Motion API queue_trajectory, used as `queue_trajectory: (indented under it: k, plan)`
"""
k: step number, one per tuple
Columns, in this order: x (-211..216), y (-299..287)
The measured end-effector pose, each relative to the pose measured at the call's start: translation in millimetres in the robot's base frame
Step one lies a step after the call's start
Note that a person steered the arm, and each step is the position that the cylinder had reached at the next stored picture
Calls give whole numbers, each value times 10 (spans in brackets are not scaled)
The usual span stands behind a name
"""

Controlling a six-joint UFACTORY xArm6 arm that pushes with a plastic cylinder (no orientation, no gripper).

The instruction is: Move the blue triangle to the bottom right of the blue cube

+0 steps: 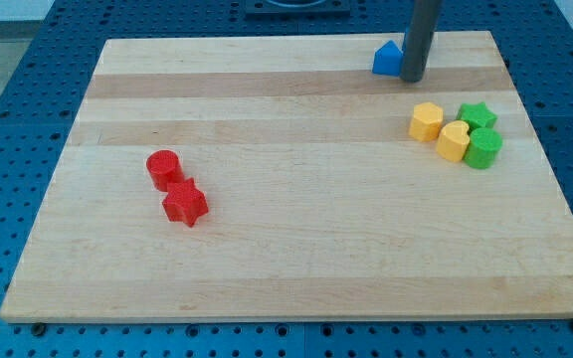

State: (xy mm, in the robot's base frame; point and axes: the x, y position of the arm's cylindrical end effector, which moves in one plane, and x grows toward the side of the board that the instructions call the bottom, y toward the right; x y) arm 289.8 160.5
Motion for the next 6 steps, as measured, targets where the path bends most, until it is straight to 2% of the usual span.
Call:
queue_trajectory:
  k: [1,2,3,4,5,6]
  plan:
    - [152,-289]
    - [156,-842]
    - [-46,-1152]
    - [-204,-887]
    - [-207,-205]
    - [-207,196]
